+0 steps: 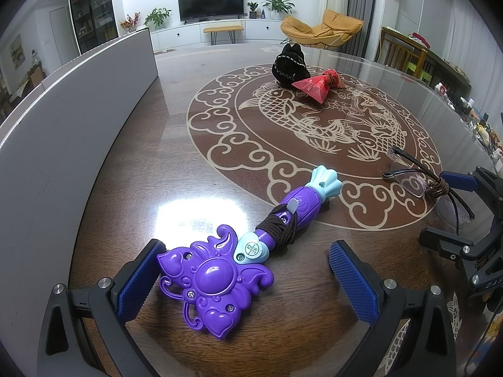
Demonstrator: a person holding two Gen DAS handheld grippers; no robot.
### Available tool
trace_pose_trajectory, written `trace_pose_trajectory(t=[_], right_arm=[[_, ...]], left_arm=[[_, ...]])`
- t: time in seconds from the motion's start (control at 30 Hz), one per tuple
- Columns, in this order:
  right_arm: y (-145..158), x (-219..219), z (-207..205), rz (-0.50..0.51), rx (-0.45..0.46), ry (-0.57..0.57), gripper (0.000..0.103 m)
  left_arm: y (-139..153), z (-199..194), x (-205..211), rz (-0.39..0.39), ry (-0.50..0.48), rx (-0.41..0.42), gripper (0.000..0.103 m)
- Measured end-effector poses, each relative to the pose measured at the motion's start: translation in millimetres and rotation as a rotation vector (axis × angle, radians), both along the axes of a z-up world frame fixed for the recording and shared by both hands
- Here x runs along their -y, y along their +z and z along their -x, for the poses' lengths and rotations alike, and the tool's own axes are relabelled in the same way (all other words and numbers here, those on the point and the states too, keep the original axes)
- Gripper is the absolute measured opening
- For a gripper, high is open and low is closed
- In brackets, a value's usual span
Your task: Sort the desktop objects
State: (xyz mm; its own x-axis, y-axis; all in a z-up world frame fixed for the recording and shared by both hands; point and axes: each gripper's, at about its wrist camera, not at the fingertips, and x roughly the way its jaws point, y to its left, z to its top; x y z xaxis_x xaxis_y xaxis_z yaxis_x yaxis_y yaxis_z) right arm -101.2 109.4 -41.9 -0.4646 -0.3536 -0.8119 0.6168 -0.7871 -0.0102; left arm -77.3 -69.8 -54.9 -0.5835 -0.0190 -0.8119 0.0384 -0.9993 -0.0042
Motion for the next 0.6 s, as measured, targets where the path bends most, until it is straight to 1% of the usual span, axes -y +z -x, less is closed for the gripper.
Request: trace_pose_trajectory(t=[0.6], right_arm=[[0.1, 0.0, -0.1, 0.0, 0.0, 0.0, 0.103]], left_arm=[[-1.0, 1.6, -0.2, 0.0, -0.001, 0.0, 0.103]])
